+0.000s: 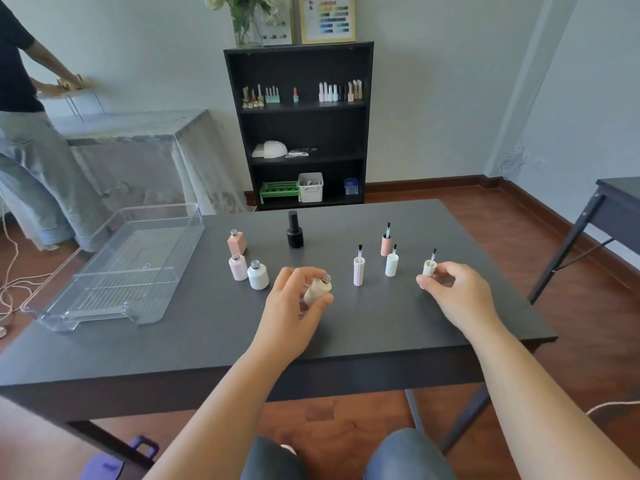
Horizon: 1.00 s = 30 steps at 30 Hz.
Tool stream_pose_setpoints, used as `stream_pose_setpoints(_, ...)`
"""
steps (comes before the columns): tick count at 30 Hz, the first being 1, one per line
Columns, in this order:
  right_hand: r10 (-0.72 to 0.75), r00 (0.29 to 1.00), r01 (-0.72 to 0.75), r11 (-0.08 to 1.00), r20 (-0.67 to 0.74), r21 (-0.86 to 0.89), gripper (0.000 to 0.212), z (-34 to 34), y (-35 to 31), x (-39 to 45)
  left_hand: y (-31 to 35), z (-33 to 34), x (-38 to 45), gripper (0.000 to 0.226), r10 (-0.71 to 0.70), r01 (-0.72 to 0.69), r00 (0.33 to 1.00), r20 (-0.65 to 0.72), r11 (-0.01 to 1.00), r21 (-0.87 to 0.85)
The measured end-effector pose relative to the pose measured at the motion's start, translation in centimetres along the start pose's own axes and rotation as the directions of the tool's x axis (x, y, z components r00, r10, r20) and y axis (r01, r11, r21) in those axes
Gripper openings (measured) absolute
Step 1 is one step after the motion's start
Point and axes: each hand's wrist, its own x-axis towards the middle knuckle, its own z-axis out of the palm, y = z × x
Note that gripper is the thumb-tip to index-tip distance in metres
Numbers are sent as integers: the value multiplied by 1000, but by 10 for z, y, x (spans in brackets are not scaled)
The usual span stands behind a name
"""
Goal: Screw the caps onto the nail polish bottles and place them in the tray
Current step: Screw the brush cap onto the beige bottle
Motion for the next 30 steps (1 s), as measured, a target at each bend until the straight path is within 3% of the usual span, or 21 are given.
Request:
stream_pose_setpoints(4,-75,997,78,989,-29,128,8,4,-8,-20,-1,-11,0,33,-95,95,995,-3,995,-9)
stream_pose_setpoints(8,-255,938,184,941,236,285,14,21,-31,-47,-4,-23,1,28,-138,139,990,23,990,-4)
stream_pose_setpoints(11,-321,903,197,901,287,386,17,34,-43,-55,-7,-29,-2,31,-164,164,986,26,986,-35)
stream_pose_setpoints(30,-444,866,364,875,230,319,30,54,-49,-52,-21,-29,-10,35,-130,131,991,13,979,-160)
